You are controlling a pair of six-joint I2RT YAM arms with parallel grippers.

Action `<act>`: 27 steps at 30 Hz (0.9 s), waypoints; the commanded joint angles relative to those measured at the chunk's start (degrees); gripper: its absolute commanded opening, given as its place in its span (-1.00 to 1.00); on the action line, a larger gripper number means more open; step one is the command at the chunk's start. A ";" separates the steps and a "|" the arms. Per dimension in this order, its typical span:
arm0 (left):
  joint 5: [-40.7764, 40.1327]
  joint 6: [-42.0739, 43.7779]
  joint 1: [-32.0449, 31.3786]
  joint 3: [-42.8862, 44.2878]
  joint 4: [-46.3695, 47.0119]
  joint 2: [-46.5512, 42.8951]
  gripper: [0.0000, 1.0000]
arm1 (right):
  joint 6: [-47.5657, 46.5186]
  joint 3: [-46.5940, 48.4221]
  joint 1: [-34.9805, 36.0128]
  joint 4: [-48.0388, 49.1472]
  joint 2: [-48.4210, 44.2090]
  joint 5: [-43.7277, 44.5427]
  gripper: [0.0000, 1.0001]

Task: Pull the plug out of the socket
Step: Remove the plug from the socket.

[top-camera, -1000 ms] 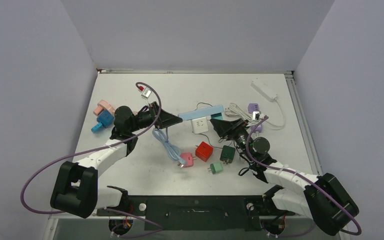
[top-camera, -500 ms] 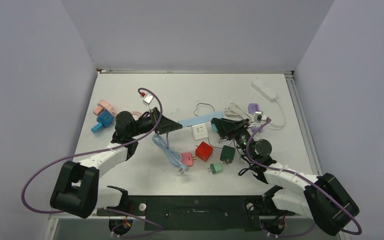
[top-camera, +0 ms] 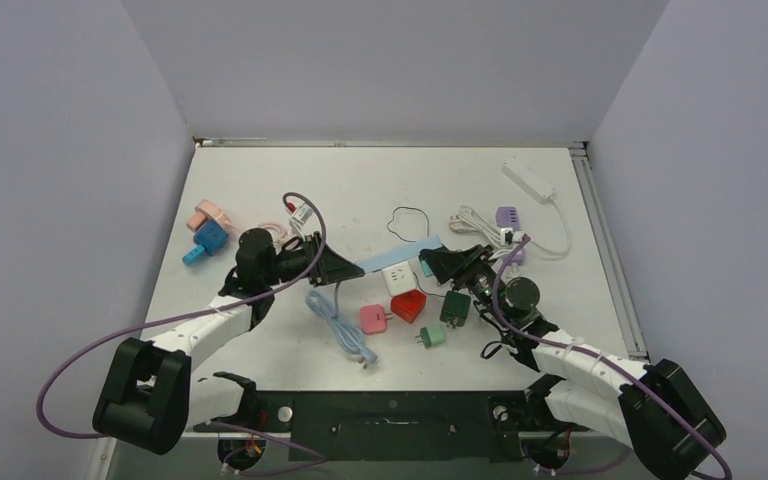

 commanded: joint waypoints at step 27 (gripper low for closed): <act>-42.80 40.04 -14.56 15.79 -49.95 -12.69 0.92 | -7.45 2.52 2.59 -8.53 13.46 -4.15 -0.21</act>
